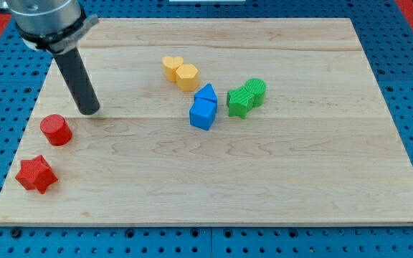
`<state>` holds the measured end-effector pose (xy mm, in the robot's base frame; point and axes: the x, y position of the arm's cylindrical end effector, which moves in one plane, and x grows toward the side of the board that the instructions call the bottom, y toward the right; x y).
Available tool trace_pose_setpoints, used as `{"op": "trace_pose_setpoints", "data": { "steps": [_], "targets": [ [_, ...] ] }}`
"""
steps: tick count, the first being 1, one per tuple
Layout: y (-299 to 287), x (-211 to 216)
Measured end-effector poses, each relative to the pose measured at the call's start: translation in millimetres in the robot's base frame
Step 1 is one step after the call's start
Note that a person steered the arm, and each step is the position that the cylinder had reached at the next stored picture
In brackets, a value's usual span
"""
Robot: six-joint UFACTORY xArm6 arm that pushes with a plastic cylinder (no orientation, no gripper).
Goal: Push red circle into red star
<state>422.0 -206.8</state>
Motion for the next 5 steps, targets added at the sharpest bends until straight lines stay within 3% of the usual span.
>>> {"op": "trace_pose_setpoints", "data": {
  "steps": [1,2,4,5],
  "targets": [
    [-60.1,6.8],
    [-45.3,45.6],
    [-14.6,-2.9],
    [-7.1,24.3]
  ]
}}
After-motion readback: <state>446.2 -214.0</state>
